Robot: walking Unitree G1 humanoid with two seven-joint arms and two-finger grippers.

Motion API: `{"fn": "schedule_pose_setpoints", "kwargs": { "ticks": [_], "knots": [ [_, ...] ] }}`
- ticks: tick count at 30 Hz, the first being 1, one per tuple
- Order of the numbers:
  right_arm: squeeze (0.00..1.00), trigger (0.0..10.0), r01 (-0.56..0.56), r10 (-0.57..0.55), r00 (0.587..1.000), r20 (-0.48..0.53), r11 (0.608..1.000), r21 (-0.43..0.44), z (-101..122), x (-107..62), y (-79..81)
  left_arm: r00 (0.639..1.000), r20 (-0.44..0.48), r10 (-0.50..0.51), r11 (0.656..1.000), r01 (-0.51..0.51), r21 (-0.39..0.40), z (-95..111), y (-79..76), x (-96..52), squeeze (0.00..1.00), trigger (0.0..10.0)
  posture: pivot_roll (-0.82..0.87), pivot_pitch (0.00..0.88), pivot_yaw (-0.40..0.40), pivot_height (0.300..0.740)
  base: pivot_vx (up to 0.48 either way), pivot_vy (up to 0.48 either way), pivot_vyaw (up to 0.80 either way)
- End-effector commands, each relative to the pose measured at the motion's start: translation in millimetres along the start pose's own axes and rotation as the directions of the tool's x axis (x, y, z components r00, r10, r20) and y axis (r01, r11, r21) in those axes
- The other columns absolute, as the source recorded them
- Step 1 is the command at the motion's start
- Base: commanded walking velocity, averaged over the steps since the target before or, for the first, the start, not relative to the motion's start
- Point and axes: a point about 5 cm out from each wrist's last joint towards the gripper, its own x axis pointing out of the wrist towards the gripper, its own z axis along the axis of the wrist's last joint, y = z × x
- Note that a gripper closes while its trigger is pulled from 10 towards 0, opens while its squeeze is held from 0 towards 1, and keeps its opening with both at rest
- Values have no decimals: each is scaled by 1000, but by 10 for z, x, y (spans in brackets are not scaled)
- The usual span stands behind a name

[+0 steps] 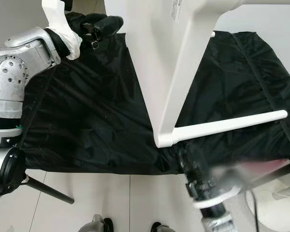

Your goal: Building children table

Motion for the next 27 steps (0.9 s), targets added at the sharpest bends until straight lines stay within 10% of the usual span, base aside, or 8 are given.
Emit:
{"fn": "schedule_pose_setpoints", "kwargs": {
  "ticks": [1,12,21,27],
  "knots": [
    [0,10000,22,-22,1000,3,1000,-20,20,-30,-3,997,-7,-73,997,73,14,-18,-32,-24,0,10000,-7,155,68,740,0,0,0],
    [0,10000,110,-38,974,225,942,-317,689,451,54,983,-130,128,992,-125,34,-447,288,-379,0,10000,14,143,53,740,0,0,0],
    [0,10000,237,-124,950,287,884,-404,752,700,-54,968,-138,209,977,-214,-19,-712,276,-438,0,10000,29,135,45,740,0,0,0],
    [0,10000,352,-196,925,325,765,-539,728,909,-86,943,-139,302,946,-315,-83,-966,238,-499,0,10000,31,131,44,740,0,0,0]
  ]
}}
